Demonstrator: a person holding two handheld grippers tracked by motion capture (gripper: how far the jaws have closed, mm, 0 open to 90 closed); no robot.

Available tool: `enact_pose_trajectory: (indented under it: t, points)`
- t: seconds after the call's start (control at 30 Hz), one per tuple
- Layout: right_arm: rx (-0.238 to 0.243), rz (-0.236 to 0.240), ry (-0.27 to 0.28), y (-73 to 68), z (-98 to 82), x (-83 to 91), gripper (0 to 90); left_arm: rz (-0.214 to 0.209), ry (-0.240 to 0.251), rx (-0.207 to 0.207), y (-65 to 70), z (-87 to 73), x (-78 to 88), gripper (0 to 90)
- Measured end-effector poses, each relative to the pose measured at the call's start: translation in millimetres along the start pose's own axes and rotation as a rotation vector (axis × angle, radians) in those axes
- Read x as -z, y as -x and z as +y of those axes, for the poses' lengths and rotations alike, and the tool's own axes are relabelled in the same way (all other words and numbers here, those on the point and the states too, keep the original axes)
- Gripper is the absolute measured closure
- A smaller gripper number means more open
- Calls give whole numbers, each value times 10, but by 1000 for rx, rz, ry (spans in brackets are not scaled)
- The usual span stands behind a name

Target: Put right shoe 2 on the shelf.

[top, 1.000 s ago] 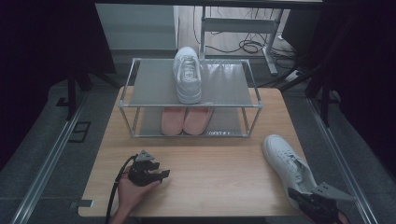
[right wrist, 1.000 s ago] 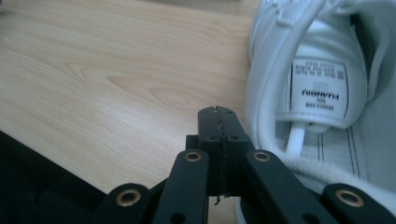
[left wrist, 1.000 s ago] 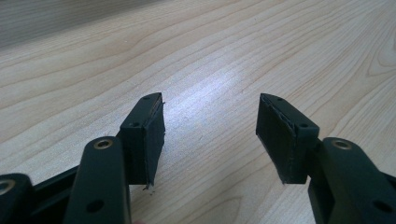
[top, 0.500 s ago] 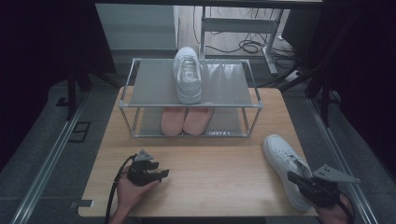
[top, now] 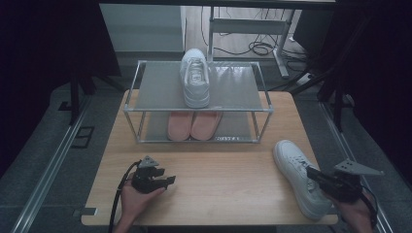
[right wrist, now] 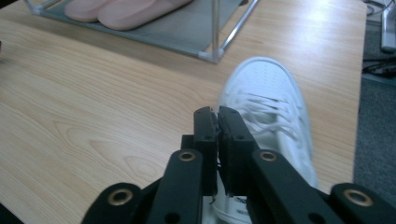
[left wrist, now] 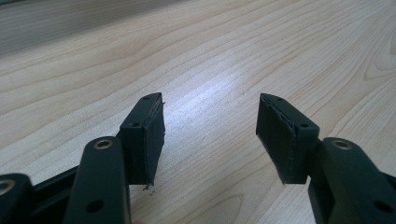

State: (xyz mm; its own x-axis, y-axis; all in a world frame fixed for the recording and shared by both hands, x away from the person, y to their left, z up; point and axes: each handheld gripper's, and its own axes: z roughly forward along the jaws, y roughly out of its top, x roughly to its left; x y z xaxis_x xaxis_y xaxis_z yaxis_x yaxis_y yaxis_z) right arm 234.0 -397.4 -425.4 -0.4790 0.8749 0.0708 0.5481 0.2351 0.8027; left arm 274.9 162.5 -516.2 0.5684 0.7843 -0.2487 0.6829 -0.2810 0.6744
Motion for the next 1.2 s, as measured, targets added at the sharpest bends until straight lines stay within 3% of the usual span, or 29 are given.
enact_pose_trajectory:
  t: [0.37,0.47,0.57,0.73,1.0,1.2]
  points:
    - [-48,-23,-52,259,-87,30,708,-5,4,-1,3,5,0,423]
    - [-58,1,-50,279,-109,53,642,-7,6,2,11,7,8,422]
    - [-36,-31,-62,262,-110,93,584,-7,10,-3,8,15,17,422]
    - [-38,-36,-84,297,-137,108,542,-9,-1,-3,9,11,-13,422]
    - [-40,-75,-124,361,-162,-25,525,-17,3,-2,8,13,-3,421]
    - [-17,-97,-188,384,-118,-285,524,-19,-5,-4,11,9,-20,421]
